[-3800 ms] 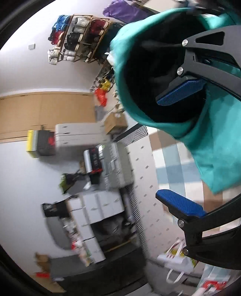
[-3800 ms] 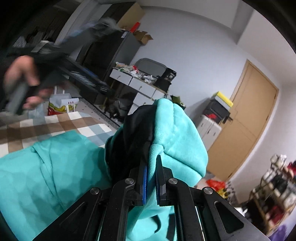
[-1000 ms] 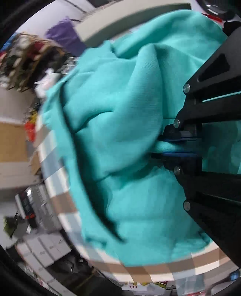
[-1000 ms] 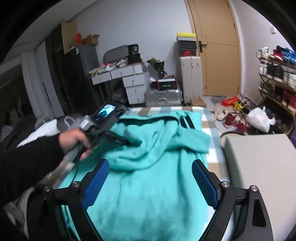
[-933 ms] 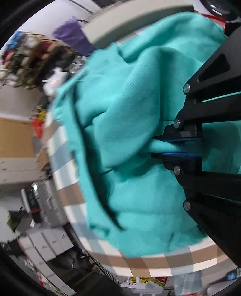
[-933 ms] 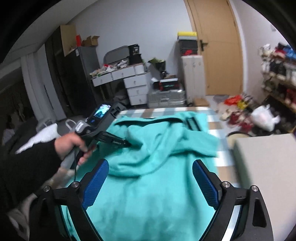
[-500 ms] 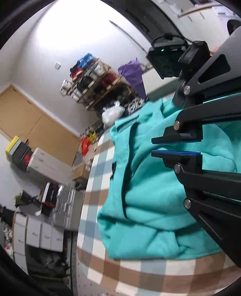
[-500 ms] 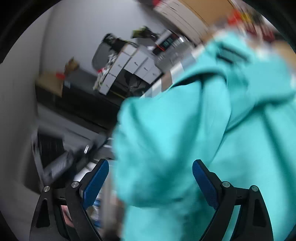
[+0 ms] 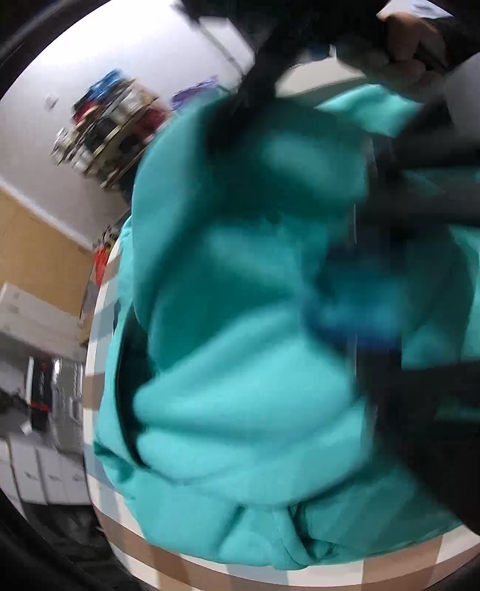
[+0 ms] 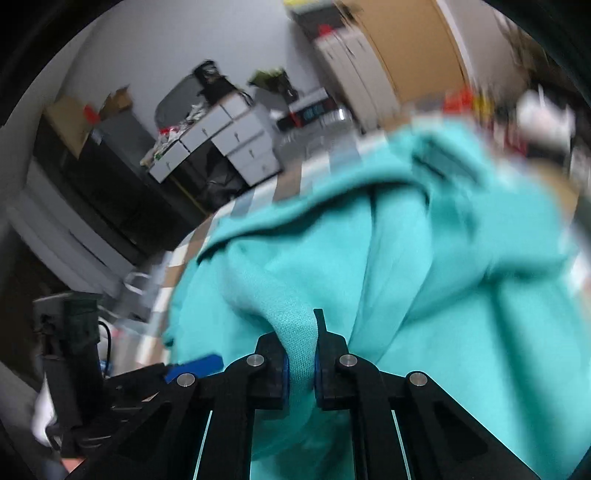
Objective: Fold large clothes
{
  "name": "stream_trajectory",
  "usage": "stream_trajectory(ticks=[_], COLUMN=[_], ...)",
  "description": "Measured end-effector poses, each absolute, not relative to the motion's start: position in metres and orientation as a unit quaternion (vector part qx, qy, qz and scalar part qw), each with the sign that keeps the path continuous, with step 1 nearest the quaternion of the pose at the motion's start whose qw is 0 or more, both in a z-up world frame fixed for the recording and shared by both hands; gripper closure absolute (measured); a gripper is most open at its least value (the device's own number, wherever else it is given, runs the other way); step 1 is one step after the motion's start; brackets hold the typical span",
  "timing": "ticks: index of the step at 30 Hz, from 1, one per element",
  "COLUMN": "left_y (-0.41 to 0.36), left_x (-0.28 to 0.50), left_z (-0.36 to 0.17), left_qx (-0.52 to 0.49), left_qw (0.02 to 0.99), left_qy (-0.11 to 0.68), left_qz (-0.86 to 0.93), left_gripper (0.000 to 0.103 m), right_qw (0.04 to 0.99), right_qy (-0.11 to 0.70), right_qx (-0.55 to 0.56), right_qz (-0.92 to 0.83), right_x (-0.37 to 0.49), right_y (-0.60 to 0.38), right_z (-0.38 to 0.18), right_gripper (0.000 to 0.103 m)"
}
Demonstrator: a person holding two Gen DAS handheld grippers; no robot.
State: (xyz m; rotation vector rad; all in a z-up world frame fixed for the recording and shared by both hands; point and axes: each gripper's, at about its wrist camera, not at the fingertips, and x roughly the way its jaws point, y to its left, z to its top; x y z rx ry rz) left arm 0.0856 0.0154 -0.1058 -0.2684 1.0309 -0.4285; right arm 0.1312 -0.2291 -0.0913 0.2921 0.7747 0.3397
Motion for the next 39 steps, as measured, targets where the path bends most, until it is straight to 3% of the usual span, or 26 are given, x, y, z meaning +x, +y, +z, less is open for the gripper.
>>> stream_trajectory(ticks=[5, 7, 15, 21, 22, 23, 24, 26, 27, 35, 38, 39], left_y=[0.033, 0.042, 0.059, 0.045, 0.044, 0.039, 0.039, 0.033, 0.031, -0.010, -0.016, -0.016], left_x=[0.078, 0.079, 0.075, 0.062, 0.063, 0.060, 0.060, 0.057, 0.058, 0.080, 0.080, 0.081], left_z=[-0.070, -0.065, -0.090, -0.083, -0.082, -0.079, -0.079, -0.076, -0.076, -0.131, -0.130, -0.129], left_qx=[-0.198, -0.225, -0.223, -0.171, -0.163, -0.157, -0.156, -0.157, -0.155, -0.064, -0.039, -0.043], left_qw=[0.882, 0.872, 0.845, 0.846, 0.846, 0.848, 0.850, 0.852, 0.851, 0.809, 0.815, 0.820], left_qy=[0.382, 0.380, 0.449, 0.466, 0.467, 0.464, 0.457, 0.448, 0.448, 0.555, 0.552, 0.548], left_qz=[-0.195, -0.209, -0.185, -0.197, -0.200, -0.204, -0.210, -0.223, -0.227, -0.184, -0.170, -0.161], left_gripper=[0.103, 0.103, 0.103, 0.102, 0.097, 0.080, 0.056, 0.026, 0.022, 0.022, 0.023, 0.027], right_qw=[0.948, 0.955, 0.869, 0.865, 0.876, 0.886, 0.897, 0.916, 0.921, 0.893, 0.875, 0.864], right_qy=[0.281, 0.256, 0.471, 0.473, 0.458, 0.438, 0.414, 0.366, 0.354, 0.412, 0.436, 0.446], right_qx=[0.027, 0.008, 0.033, 0.100, 0.095, 0.094, 0.098, 0.109, 0.110, 0.165, 0.193, 0.210], right_qz=[0.149, 0.148, 0.146, 0.130, 0.122, 0.117, 0.117, 0.119, 0.118, 0.077, 0.085, 0.098], right_x=[0.121, 0.117, 0.145, 0.138, 0.130, 0.122, 0.112, 0.087, 0.083, 0.095, 0.099, 0.102], right_y=[-0.230, -0.228, -0.216, -0.231, -0.233, -0.236, -0.239, -0.240, -0.237, -0.245, -0.258, -0.260], right_z=[-0.015, -0.009, -0.167, -0.147, -0.135, -0.126, -0.114, -0.102, -0.100, -0.127, -0.139, -0.146], right_gripper=[0.095, 0.095, 0.094, 0.087, 0.084, 0.073, 0.055, 0.036, 0.036, 0.036, 0.036, 0.036])
